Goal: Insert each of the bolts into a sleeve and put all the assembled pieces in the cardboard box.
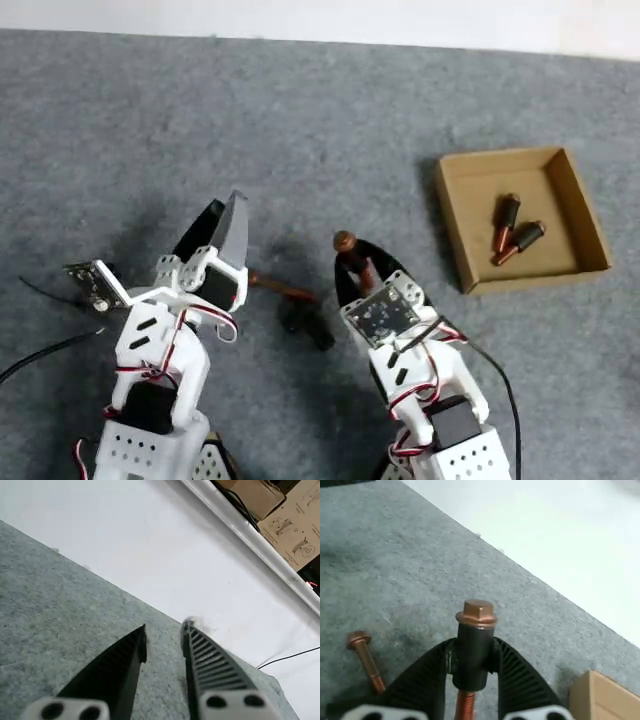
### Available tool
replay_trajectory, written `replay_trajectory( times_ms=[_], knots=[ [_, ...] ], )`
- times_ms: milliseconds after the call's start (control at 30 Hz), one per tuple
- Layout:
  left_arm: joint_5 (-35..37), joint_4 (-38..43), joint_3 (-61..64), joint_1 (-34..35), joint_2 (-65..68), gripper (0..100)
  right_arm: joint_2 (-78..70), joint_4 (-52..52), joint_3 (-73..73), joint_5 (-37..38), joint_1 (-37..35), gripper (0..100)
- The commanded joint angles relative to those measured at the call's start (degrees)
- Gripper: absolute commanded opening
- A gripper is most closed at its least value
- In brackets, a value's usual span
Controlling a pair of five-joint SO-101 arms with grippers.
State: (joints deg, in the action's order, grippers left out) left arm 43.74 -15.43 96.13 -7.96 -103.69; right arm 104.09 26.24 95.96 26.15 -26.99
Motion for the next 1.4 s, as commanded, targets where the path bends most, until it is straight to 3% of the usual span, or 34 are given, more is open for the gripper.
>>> replay_trajectory(
  times_ms=[0, 167, 300, 633, 967, 1200, 1367],
  knots=[
    [-2.02, 1.23, 1.01, -1.19, -0.48, 12, 1.01, -2.15, 5.32, -1.32, 3.21, 0.5],
    [-12.57, -0.79, 1.01, -5.14, -0.48, 0, 1.19, -3.74, 5.32, -7.91, 8.22, 0.5],
    [-16.09, -2.02, 1.01, -5.32, -0.48, 0, 1.19, -3.82, 5.32, -10.29, 11.12, 0.5],
    [-31.21, -9.93, 1.01, 2.07, -0.48, 1, 0.75, -1.27, 5.32, -10.37, 18.42, 0.5],
    [-32.35, -11.78, 1.01, 4.0, -0.48, 1, 0.92, -0.04, 5.32, -10.37, 21.67, 0.5],
    [-32.44, -14.33, 1.01, 6.73, -0.48, 1, 0.75, 0.13, 5.32, -10.37, 28.26, 0.5],
    [-32.44, -14.33, 1.01, 7.34, -0.48, 1, 0.75, -5.14, 5.32, -9.58, 29.67, 0.5]
  ],
)
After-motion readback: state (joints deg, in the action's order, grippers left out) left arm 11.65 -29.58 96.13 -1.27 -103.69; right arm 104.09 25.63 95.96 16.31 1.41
